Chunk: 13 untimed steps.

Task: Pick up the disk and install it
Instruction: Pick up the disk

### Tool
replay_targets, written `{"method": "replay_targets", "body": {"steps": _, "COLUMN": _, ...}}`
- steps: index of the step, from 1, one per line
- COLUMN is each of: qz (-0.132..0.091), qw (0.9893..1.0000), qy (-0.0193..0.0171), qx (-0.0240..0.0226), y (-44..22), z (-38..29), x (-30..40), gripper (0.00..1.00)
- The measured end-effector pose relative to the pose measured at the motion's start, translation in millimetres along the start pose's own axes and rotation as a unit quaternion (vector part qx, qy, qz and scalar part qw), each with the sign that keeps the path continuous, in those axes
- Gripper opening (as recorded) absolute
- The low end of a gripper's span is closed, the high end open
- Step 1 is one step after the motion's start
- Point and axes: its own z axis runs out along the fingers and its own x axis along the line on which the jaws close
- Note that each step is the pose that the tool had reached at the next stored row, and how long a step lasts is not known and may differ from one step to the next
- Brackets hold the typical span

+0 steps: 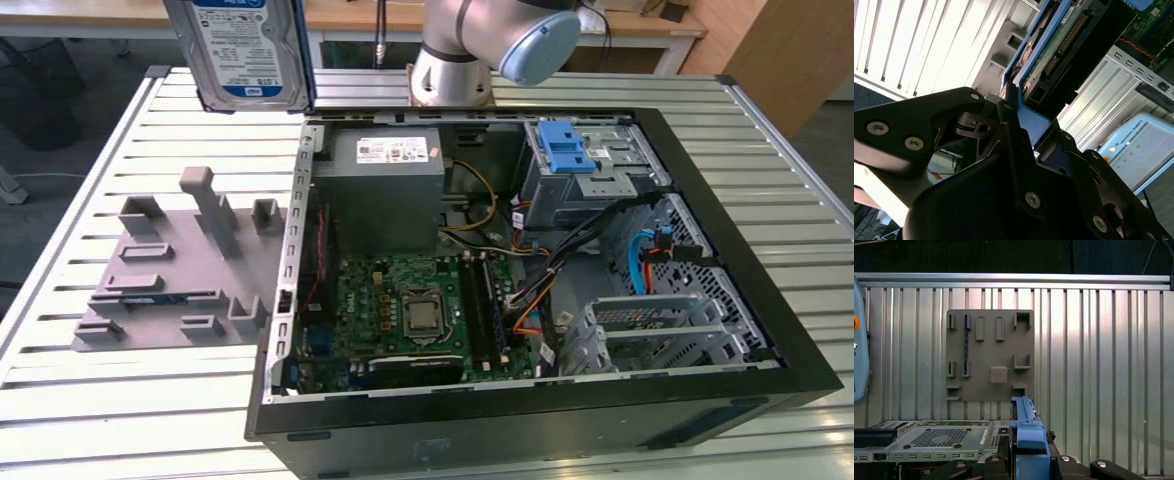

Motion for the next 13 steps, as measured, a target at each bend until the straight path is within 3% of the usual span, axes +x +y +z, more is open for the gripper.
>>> {"method": "replay_targets", "body": {"steps": 13, "qz": 0.000, "qw": 1.0000, "qy": 0.0000, "qx": 0.0000, "y": -2.8, "z": 0.0, "x": 0.0, "gripper": 0.36}}
